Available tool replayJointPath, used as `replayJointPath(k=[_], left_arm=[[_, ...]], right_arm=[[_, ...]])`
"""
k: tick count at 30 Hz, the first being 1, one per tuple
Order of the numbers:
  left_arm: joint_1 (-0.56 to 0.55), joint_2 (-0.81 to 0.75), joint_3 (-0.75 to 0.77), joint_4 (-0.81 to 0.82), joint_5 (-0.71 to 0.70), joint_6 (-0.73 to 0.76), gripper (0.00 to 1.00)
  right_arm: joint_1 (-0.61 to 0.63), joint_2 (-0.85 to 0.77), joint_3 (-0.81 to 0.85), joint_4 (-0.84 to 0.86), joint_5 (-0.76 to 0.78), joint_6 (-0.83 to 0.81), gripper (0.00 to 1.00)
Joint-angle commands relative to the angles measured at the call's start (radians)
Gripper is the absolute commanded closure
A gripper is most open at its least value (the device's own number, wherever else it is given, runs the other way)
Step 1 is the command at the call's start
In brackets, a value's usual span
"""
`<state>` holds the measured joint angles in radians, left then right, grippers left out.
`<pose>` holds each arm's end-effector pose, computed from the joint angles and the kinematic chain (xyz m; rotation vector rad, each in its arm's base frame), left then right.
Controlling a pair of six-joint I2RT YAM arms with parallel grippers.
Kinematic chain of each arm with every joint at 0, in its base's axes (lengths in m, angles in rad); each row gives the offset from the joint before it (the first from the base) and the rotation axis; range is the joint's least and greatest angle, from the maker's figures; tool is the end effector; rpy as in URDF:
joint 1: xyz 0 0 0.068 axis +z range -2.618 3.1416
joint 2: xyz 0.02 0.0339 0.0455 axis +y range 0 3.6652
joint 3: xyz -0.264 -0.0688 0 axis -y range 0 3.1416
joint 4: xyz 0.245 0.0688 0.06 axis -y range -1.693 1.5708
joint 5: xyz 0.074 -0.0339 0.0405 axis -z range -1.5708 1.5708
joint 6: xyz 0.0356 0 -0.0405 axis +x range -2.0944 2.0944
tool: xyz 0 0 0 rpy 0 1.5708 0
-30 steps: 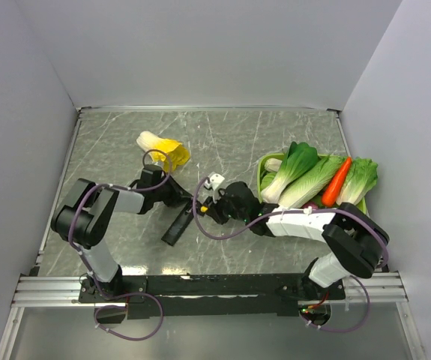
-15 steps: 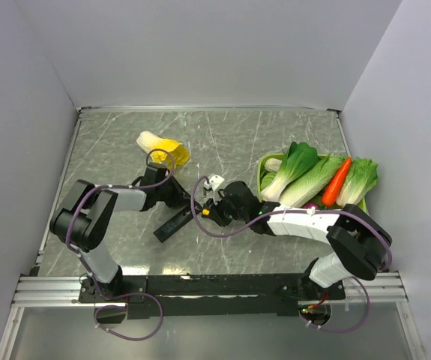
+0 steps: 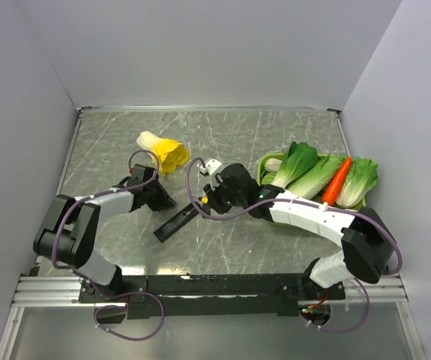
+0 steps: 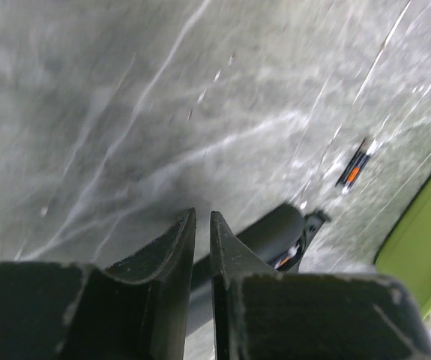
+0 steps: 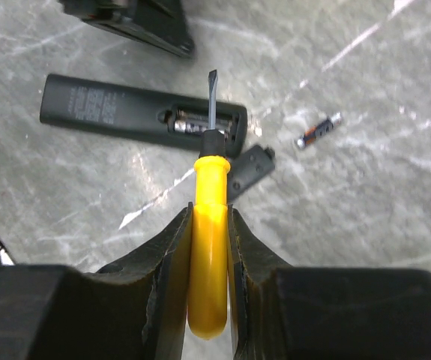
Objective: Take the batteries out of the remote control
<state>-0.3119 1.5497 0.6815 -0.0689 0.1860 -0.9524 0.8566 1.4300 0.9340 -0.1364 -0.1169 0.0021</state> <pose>0.2674 -0.0931 0.1414 -0.7566 2.5383 -0.7121 0.2033 0.2409 0.2464 -0.9994 2.0330 0.5983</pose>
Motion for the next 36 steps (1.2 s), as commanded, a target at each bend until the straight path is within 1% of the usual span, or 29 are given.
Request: replayJointPath(k=[1,5,12,15,19,23,25,27,30,32,34,36], left_arm=[[-0.006,-0.072,-0.083,-0.013,0.015,0.023,0.8],[-0.03,-0.123,-0.145,0.001,0.046,-0.002,0.81],[-0.095,-0.247,-0.247,0.03,0.076,-0.068,0.82],[-0.125,-0.299,-0.279,0.024,0.061,-0.1,0.82],[-0.131,-0.349,-0.292,0.017,0.035,-0.114,0.8],[-0.135,-0.359,-0.307,0.061,0.078,-0.129,0.8],[-0.135,-0.346,-0.332,0.168,0.136,-0.15,0.79],[-0.136,-0.303,-0.332,0.199,0.17,-0.161,0.75],[-0.145,-0.234,-0.294,0.152,0.139,-0.135,0.73],[-0.156,-0.224,-0.292,0.138,0.107,-0.128,0.76],[-0.159,-0.238,-0.316,0.161,0.116,-0.143,0.77],[-0.167,-0.27,-0.348,0.219,0.128,-0.164,0.77]], right_arm=[[-0.024,-0.069,0.051,-0.14,0.002,0.036,1.0],[-0.051,-0.079,0.065,-0.195,0.005,0.048,1.0],[-0.057,-0.049,0.045,-0.206,-0.043,0.07,1.0],[-0.057,-0.022,0.045,-0.212,-0.095,0.082,1.0],[-0.054,0.006,0.039,-0.223,-0.144,0.093,1.0],[-0.045,0.014,0.019,-0.232,-0.162,0.098,1.0],[-0.044,0.004,0.023,-0.239,-0.155,0.085,1.0],[-0.044,-0.002,0.037,-0.267,-0.15,0.062,1.0],[-0.042,0.019,0.098,-0.344,-0.148,0.033,1.0],[-0.042,0.039,0.137,-0.379,-0.148,0.027,1.0],[-0.041,0.067,0.146,-0.405,-0.138,0.026,1.0],[-0.041,0.09,0.143,-0.393,-0.132,0.026,1.0]])
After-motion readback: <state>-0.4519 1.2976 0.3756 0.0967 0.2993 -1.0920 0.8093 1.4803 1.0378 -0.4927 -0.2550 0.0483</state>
